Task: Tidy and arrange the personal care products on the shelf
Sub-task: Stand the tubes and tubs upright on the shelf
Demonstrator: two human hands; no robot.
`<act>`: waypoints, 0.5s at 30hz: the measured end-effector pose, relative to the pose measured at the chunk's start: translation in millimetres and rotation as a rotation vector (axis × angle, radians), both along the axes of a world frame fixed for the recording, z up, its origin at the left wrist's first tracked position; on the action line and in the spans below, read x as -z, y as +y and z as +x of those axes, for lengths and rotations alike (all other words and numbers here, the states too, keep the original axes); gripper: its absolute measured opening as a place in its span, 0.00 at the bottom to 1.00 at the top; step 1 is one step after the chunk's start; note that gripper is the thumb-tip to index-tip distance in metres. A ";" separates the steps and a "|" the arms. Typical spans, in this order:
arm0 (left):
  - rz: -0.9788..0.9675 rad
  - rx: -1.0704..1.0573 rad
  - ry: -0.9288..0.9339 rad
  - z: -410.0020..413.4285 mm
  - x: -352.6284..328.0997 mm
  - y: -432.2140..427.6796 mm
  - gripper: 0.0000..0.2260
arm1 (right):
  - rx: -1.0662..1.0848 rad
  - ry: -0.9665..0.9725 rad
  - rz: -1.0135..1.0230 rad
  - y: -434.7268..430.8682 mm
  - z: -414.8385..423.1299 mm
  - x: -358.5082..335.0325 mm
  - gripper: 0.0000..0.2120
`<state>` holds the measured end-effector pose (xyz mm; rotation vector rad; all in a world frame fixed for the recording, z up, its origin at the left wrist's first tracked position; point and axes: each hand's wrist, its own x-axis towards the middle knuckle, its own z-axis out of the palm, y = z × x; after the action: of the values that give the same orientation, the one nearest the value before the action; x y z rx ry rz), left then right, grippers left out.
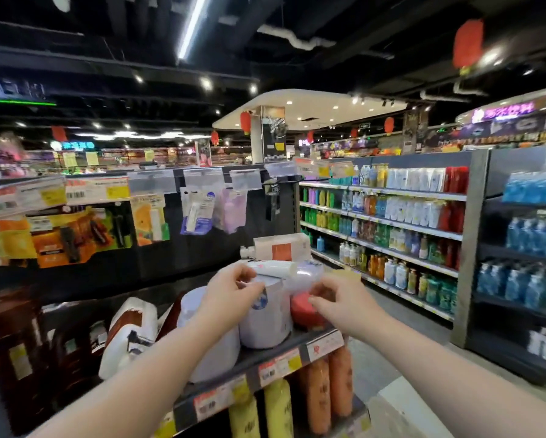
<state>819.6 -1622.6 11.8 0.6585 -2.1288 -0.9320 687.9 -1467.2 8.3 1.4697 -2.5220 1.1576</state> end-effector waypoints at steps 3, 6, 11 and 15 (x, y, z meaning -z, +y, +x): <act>-0.021 -0.076 -0.052 -19.7 -12.3 -35.7 0.07 | 0.026 0.012 -0.015 -28.4 -23.2 -14.4 0.05; 0.028 -0.119 -0.138 -35.2 -21.8 -70.4 0.14 | 0.021 0.015 0.017 -65.8 -44.6 -30.0 0.06; 0.098 -0.149 -0.229 -54.9 -31.4 -110.7 0.21 | 0.033 0.071 0.255 -138.4 -73.4 -49.3 0.13; 0.077 -0.159 -0.230 -61.9 -25.1 -123.7 0.21 | -0.001 -0.003 0.479 -177.1 -80.7 -48.4 0.24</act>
<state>757.7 -1746.3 37.0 1.0010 -2.2083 -0.8902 607.2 -1644.3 56.8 1.5394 -2.9383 0.5697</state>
